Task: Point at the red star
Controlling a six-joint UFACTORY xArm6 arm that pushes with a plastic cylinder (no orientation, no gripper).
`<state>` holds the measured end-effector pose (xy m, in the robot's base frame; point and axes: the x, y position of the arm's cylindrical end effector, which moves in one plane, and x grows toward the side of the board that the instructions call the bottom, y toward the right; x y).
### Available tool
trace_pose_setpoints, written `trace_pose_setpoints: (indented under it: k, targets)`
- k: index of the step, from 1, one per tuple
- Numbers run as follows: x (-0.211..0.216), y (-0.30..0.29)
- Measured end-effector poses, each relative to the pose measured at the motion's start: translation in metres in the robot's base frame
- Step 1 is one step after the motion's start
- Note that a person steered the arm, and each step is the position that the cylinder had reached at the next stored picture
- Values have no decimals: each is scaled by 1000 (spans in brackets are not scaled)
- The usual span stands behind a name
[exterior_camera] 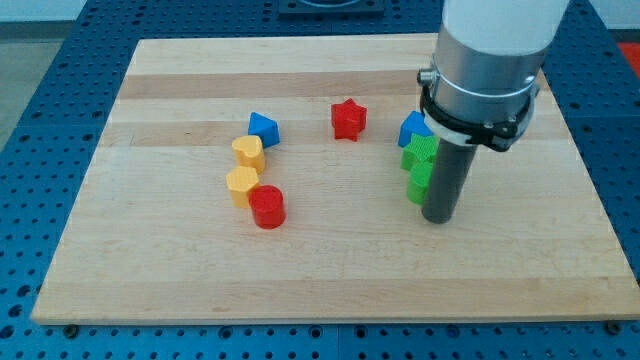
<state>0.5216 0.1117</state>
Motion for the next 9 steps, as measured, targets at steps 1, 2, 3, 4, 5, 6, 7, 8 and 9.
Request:
trace_pose_setpoints:
  k: [1,2,3,4,5,6,7,8,9]
  targets:
    - [36,-30]
    - [61,-80]
    - [67,-125]
    - [55,-126]
    - [22,-126]
    - [-18,-126]
    - [-60,-126]
    - [-98,-126]
    - [-126,-118]
